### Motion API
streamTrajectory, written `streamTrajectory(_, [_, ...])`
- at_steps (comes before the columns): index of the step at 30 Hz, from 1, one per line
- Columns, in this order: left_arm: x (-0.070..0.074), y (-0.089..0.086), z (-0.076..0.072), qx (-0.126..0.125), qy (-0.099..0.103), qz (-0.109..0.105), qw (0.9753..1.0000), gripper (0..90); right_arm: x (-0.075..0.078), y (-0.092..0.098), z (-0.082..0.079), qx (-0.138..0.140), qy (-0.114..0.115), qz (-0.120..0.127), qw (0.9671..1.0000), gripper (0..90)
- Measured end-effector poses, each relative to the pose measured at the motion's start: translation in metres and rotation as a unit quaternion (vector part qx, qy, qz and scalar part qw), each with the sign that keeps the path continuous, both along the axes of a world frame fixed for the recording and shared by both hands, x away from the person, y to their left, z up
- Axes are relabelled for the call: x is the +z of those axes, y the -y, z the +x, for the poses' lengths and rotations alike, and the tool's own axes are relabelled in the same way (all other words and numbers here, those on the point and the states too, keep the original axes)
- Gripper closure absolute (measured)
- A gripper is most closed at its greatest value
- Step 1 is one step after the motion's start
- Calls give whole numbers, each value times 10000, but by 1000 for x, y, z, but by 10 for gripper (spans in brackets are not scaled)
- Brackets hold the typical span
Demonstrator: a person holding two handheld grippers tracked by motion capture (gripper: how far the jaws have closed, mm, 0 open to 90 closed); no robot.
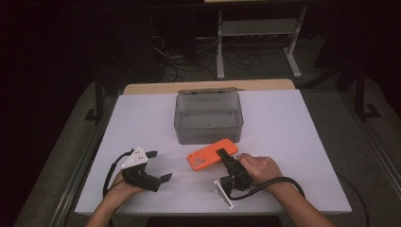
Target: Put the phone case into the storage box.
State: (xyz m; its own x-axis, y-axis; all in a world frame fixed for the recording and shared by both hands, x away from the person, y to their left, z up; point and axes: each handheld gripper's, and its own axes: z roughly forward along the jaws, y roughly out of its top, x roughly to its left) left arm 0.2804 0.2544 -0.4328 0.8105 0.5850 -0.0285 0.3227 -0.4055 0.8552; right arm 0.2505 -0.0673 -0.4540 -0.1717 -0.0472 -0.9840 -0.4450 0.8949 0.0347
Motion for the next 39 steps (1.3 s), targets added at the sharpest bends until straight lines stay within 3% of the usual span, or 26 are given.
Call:
streamTrajectory(10, [0,2,2,-74,-69,-31,9999,0,4,1,2,-68,-362,302,9989,831])
streamTrajectory(23, [0,3,3,-88,-86,-72,9999,0,7,4,6,-178,-886,688,9935,831])
streamTrajectory(31, [0,2,3,-66,-105,-97,9999,0,9,5,9,-239,-1197,930,9882,831])
streamTrajectory(39, [1,2,3,-66,-102,-105,9999,0,13,8,13,-322,-1560,1237,9794,831])
